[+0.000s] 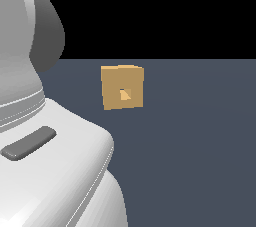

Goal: Insert the peg into the horizontal hole in a box.

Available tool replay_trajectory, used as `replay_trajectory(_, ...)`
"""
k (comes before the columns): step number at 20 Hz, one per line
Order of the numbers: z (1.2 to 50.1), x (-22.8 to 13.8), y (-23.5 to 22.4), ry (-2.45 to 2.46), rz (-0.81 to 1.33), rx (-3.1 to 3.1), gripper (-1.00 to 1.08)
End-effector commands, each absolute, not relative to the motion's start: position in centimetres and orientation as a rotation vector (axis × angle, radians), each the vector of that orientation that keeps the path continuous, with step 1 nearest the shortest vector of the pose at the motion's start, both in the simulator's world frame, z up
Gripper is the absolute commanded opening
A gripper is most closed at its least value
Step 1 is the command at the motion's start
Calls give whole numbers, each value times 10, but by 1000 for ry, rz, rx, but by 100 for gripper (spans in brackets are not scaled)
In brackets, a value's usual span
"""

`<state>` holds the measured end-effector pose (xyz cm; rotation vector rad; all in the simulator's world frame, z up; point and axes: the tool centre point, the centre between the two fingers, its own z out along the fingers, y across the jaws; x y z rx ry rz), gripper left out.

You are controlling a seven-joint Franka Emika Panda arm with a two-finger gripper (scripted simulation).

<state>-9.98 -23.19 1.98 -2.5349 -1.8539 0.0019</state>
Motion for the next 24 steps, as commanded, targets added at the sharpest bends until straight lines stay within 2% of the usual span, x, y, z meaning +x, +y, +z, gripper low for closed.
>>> replay_trajectory(1, 19, -99, -232, -1855, 1, -2536, -100)
replay_trajectory(15, 20, -94, -226, -1872, 0, -2523, -100)
replay_trajectory(20, 25, -74, -199, -1944, 0, -2469, -100)
replay_trajectory(24, 31, -49, -159, -2044, 1, -2388, -100)
